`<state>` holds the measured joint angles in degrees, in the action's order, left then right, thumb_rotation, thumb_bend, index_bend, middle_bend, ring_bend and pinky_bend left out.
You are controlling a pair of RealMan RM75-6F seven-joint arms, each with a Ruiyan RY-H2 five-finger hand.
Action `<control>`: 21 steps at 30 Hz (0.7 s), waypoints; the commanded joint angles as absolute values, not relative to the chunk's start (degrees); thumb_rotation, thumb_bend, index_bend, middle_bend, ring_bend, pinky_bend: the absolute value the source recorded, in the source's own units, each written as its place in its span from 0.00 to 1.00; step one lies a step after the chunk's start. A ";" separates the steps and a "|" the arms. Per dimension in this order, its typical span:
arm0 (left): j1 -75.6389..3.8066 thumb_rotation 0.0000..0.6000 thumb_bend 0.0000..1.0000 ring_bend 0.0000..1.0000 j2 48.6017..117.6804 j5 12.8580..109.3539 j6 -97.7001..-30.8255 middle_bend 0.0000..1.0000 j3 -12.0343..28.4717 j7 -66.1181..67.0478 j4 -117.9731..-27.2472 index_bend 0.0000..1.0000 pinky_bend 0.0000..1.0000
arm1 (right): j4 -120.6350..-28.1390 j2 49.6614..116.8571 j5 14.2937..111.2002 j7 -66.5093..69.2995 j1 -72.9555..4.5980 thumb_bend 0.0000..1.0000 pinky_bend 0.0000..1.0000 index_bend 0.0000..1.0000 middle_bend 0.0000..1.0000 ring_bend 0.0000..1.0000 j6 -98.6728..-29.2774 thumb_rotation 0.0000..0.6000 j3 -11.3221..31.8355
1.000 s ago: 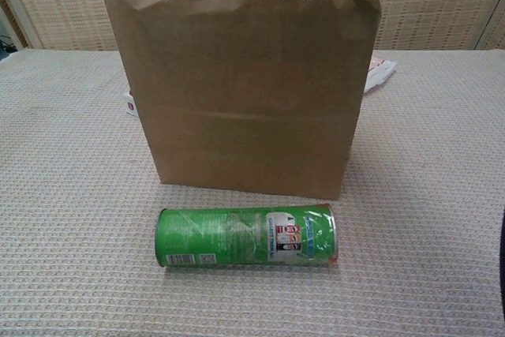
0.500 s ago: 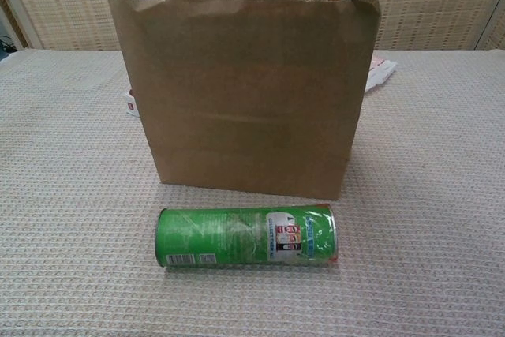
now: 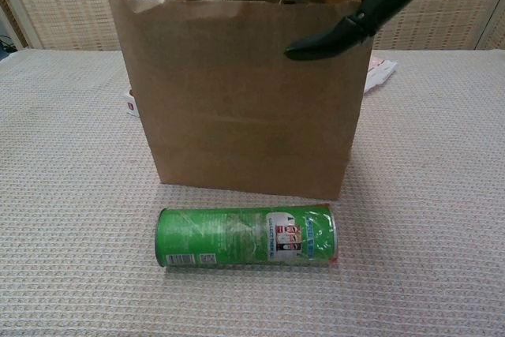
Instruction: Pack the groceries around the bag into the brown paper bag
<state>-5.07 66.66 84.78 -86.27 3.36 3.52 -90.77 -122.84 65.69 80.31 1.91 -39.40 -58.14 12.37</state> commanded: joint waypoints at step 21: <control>-5.05 1.00 0.35 0.00 66.61 84.80 -86.22 0.00 3.33 3.48 -90.80 0.00 0.00 | -124.52 65.80 78.49 -1.22 -41.98 0.09 0.21 0.00 0.14 0.08 -51.19 1.00 7.89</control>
